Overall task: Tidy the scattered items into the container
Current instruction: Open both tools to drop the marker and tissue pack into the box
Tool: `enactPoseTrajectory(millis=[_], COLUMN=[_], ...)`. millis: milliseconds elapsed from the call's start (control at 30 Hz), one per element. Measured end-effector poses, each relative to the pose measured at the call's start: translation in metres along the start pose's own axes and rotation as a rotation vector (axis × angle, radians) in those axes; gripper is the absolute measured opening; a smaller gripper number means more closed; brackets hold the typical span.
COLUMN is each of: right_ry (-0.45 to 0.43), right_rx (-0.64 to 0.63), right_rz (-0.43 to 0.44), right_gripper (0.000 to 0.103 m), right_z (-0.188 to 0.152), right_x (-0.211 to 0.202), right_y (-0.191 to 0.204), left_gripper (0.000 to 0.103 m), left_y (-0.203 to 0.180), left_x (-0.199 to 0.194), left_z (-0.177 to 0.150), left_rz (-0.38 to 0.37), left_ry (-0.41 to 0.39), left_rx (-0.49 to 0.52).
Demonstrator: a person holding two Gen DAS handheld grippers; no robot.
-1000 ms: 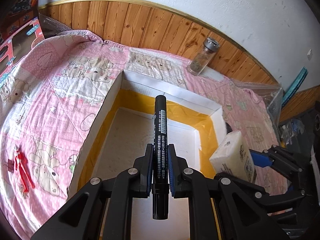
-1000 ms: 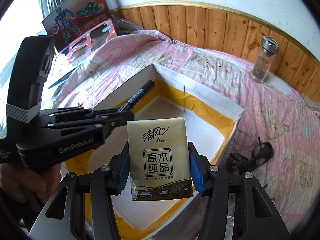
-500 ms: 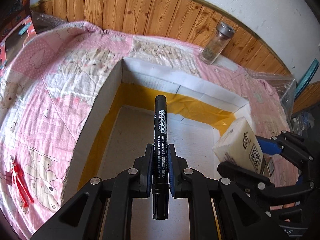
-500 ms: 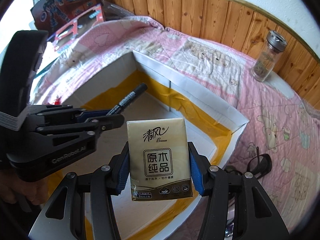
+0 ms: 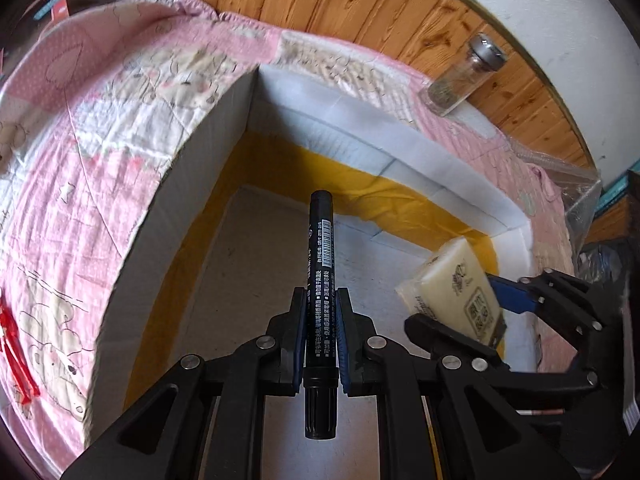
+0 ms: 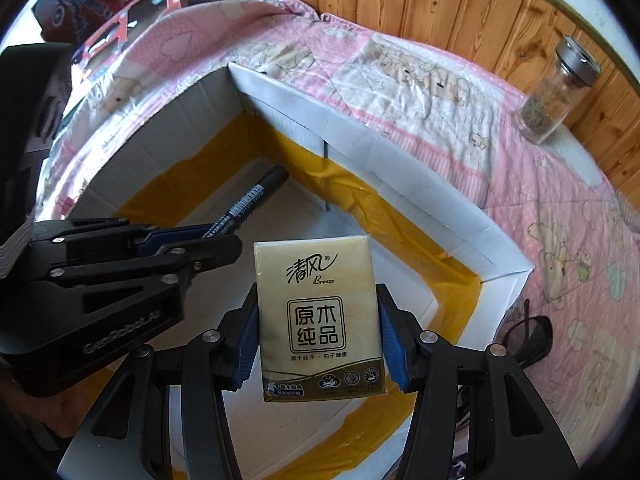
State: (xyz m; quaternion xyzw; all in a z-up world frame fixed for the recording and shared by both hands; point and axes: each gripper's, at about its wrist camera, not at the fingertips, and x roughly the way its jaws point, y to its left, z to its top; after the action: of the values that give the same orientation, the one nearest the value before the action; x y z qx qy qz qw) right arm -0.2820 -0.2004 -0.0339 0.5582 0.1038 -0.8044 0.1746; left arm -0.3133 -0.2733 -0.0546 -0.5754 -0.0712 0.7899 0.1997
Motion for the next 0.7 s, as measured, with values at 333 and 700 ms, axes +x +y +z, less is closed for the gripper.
enactPoseTrajectory(millis=[333, 700], right_ry=[-0.036, -0.076], right_rx=[-0.042, -0.034], right_rz=[-0.06, -0.013], right_gripper=[0.058, 0.058], right_z=[0.006, -0.018], right_x=[0.001, -0.03], right_y=[0.005, 0.023], left_gripper=[0.033, 0.033], left_y=[0.009, -0.008], left_x=[0.016, -0.019], left_z=[0.009, -0.011], left_rz=[-0.027, 0.046], left_ry=[0.022, -0.042], left_rx=[-0.071, 0.007])
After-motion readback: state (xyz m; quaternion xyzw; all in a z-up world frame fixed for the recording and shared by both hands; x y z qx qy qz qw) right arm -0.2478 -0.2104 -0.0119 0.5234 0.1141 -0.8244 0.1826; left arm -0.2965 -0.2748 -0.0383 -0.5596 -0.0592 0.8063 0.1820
